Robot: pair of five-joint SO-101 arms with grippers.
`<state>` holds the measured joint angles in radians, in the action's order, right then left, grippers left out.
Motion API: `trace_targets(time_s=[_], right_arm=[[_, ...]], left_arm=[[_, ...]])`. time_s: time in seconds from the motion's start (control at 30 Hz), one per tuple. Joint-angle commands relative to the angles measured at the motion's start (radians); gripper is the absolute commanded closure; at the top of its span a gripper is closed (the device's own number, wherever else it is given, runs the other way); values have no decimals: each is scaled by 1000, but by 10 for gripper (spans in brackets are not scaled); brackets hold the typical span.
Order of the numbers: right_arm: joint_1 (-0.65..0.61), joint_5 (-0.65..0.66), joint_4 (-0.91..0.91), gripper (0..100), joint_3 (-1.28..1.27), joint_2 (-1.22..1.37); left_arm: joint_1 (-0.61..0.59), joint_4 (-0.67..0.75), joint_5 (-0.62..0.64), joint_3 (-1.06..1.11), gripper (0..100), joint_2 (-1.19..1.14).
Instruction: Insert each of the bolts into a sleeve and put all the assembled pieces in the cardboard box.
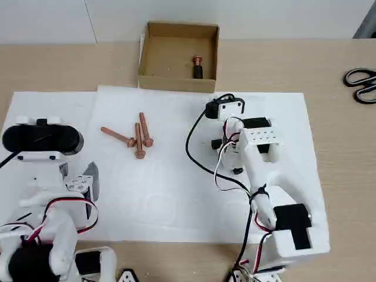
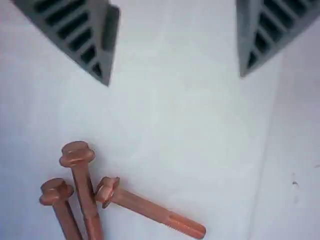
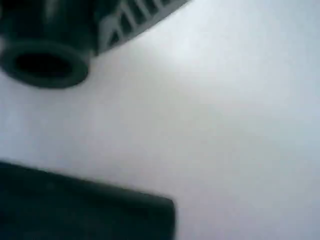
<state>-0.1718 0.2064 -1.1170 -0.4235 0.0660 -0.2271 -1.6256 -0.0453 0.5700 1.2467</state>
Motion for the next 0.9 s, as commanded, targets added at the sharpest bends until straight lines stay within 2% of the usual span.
trace_targets(time_s=[0.0, 0.27, 0.63, 0.87], right_arm=[[10, -9, 13, 894, -2, -47], [7, -3, 27, 894, -20, -47], [7, 0, -170, 894, 149, -48], [7, 0, -165, 894, 166, -1]], left_arm=[[-3, 15, 6, 1, 844, 0], [-3, 15, 6, 1, 844, 0], [-3, 15, 6, 1, 844, 0], [-6, 15, 6, 1, 844, 0]])
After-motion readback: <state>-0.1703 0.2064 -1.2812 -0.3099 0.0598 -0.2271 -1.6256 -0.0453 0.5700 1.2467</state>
